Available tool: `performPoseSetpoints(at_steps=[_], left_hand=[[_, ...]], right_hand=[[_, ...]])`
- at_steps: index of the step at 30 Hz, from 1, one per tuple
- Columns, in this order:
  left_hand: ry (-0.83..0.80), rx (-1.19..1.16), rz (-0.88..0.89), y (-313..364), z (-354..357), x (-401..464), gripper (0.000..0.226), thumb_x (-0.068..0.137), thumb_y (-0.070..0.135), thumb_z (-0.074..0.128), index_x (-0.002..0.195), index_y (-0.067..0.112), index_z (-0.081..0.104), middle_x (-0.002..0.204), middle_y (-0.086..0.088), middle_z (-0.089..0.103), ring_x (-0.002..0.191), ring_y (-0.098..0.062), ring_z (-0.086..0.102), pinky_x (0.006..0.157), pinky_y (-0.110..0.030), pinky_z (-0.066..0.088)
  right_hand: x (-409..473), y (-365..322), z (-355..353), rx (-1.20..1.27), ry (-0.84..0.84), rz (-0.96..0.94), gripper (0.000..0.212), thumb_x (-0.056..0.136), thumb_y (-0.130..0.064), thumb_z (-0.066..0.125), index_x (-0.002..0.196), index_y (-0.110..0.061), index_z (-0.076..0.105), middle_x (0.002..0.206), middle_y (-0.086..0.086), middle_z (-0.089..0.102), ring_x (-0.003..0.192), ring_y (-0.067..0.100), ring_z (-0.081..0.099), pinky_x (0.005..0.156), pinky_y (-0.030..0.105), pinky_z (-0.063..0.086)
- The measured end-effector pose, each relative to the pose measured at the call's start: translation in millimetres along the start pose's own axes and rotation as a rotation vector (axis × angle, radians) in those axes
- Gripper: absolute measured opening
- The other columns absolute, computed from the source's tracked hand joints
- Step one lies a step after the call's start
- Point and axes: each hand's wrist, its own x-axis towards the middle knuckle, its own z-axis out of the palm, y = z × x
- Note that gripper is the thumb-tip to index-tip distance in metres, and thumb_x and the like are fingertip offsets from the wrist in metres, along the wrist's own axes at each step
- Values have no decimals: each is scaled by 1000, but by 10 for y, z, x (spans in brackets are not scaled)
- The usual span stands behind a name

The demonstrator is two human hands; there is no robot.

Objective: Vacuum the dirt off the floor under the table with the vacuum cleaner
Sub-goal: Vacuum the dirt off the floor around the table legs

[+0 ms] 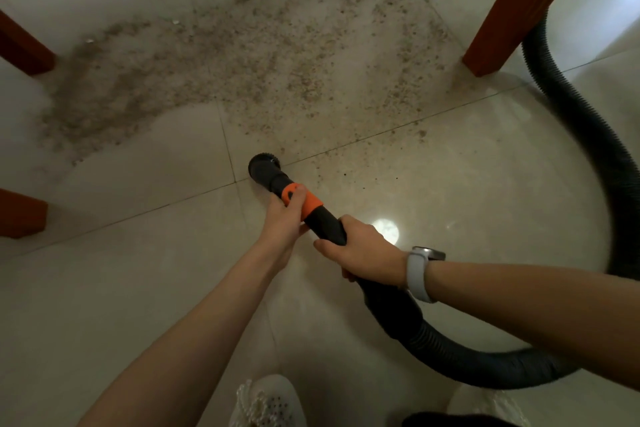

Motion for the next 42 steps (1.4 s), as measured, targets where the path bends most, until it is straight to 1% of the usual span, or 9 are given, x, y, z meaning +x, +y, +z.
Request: performPoseSetpoints(at_steps=[4,8,12,16,22,26,31,38,42], left_hand=[[61,-94,-17,113,-162,167,44,98,24,48,138,12,34,122,-8,50,97,-19,56,72,-33,50],[70,-225,-42,232,-290,291,40,99,24,47,135,10,35,115,-15,51,86,-27,62,66,-40,58],[36,-405,-53,367,-276,326,32,101,27,44,130,17,37,99,-11,50,69,-24,61,58,-36,60],[39,-436,-57,467,-259,402,31,100,36,41,122,14,38,86,-9,49,62,-21,55,53,-32,58],[93,-433,-98,632,-498,690,43,98,46,40,117,8,39,71,-6,46,42,-16,51,44,-24,49],[114,-391,-101,703,-496,762,45,97,49,41,116,8,40,72,-7,49,39,-15,52,43,-23,48],[118,-300,-49,800,-372,756,31,101,40,37,119,16,35,76,-9,49,49,-18,50,45,-26,49],[104,-200,-71,702,-318,644,39,100,45,37,127,17,34,70,-9,47,47,-20,51,47,-28,50],[96,-185,-96,475,-310,420,53,99,44,38,137,8,32,70,-9,49,46,-19,53,46,-28,50]], right_hand=[[-16,185,45,-131,-121,-21,33,88,-38,61,106,-14,46,93,5,61,81,19,63,74,32,54],[-11,248,122,-88,-217,-53,31,89,-41,61,104,-22,42,88,-6,54,79,9,56,67,18,47],[160,72,204,-79,-125,-85,35,92,-42,54,112,-15,46,99,6,61,84,18,61,75,29,52],[371,-194,244,1,-37,-79,35,90,-44,56,109,-17,44,99,4,60,84,18,60,70,25,49],[440,-178,327,63,-187,-61,59,84,-50,62,128,-20,36,109,0,57,97,16,61,85,30,53],[487,-179,373,52,-168,-68,56,90,-49,53,131,-16,33,107,2,57,94,17,60,84,30,51],[659,-254,344,200,-131,-61,50,88,-51,56,120,-19,34,108,11,62,91,29,66,84,48,55],[500,-157,381,178,-148,-59,53,88,-52,54,123,-17,36,108,10,63,92,25,66,85,43,55],[241,-25,385,85,-199,-59,58,90,-50,52,133,-15,33,109,1,57,96,15,59,83,28,50]])
